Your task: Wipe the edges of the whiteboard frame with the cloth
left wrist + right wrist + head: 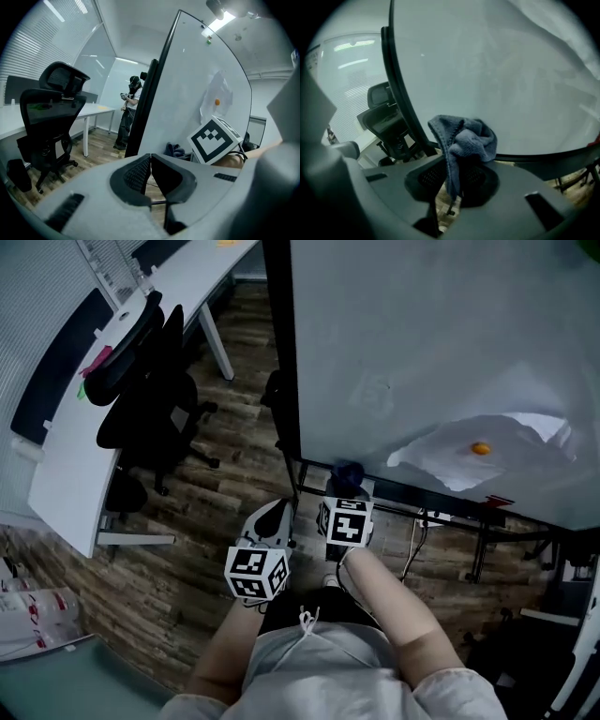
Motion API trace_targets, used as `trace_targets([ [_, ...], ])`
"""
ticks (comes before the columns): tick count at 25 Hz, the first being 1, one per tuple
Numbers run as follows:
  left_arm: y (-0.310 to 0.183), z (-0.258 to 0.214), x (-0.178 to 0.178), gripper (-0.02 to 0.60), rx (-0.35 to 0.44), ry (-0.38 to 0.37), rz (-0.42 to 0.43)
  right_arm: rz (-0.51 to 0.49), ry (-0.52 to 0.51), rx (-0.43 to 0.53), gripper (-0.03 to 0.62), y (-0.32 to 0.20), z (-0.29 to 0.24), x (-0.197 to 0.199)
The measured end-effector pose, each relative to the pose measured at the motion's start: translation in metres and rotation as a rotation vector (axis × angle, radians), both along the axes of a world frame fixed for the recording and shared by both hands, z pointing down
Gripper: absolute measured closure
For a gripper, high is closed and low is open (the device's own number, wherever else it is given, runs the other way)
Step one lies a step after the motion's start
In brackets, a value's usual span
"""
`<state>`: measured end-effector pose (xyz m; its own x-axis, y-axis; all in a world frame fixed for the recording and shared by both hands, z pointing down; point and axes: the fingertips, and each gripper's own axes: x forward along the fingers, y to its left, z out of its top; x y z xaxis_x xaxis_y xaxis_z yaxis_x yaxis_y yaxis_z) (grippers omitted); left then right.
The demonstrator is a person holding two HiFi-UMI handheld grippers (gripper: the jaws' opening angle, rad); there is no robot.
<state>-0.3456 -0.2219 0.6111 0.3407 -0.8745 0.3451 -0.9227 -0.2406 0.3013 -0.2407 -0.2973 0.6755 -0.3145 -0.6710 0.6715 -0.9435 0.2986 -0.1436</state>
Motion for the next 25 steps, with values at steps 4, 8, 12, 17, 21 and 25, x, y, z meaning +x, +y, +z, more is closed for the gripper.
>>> trace_targets([
  [4,-0.002,-0.002,-0.032,0.561,0.001,-0.017,0.026,-0.034,-0.006,0.019,0.527,-0.007,-0.003,-0.049],
  [8,-0.003,0.002,-0.061,0.561,-0.005,-0.023,0.043,-0.004,-0.045,0.012,0.528,-0.01,-0.003,-0.073],
  [12,-0.004,0.011,-0.086,0.561,-0.012,-0.025,0.063,0.03,-0.068,0.024,0.528,-0.014,-0.002,-0.093],
  [17,-0.002,0.022,-0.098,0.561,-0.032,-0.025,0.103,0.082,-0.083,0.025,0.528,-0.018,-0.002,-0.106],
  [21,-0.002,0.026,-0.099,0.561,-0.042,-0.028,0.144,0.08,-0.08,0.028,0.528,-0.015,-0.002,-0.11],
  [25,-0.005,0.024,-0.09,0.561,-0.033,-0.03,0.191,0.087,-0.084,0.046,0.528,-0.004,-0.007,-0.103],
])
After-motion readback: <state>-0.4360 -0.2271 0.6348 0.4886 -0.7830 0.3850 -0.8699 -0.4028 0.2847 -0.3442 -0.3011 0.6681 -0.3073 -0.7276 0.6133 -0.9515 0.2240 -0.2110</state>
